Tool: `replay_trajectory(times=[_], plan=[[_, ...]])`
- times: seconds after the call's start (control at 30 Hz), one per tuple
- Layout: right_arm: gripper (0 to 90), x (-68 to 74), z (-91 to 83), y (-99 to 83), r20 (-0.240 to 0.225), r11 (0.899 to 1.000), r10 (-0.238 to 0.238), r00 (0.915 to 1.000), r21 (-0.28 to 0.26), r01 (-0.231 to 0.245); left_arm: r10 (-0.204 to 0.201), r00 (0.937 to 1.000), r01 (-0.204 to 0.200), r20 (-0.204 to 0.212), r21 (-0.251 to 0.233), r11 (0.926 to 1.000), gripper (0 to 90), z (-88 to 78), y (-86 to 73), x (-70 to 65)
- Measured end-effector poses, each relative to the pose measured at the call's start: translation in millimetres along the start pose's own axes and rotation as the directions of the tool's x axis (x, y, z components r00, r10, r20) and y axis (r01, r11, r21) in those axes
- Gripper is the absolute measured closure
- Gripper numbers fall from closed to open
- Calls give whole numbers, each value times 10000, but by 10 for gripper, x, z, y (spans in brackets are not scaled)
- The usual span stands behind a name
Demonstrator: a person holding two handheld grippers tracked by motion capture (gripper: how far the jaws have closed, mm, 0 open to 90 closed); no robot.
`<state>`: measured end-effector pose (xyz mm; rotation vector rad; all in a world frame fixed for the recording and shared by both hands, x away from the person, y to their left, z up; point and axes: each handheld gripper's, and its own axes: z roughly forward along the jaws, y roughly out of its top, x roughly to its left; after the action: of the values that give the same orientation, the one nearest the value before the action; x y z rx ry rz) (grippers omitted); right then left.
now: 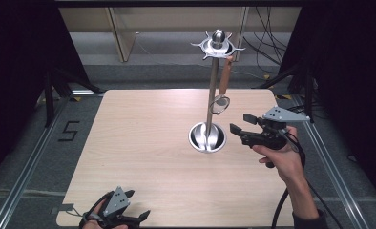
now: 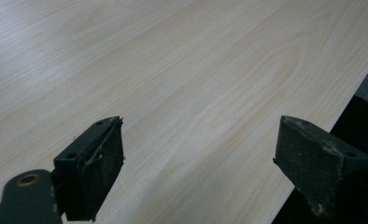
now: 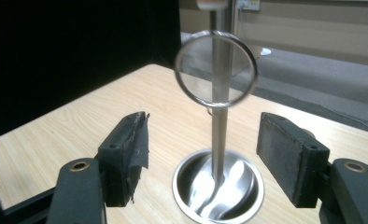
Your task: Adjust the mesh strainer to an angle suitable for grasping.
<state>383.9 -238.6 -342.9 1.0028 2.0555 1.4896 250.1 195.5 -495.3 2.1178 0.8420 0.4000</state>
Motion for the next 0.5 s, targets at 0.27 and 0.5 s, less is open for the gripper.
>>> replay_trajectory(times=[0.27, 0.5], plan=[[343, -8, 77, -127, -103, 9986, 171, 9998, 496, -166, 39, 10000, -37, 50, -315, 9995, 149, 5, 4, -2], [332, 11, 151, -234, -210, 9960, 121, 9997, 892, -102, 427, 9991, -427, -13, -260, 9987, 149, -12, 1, 16]])
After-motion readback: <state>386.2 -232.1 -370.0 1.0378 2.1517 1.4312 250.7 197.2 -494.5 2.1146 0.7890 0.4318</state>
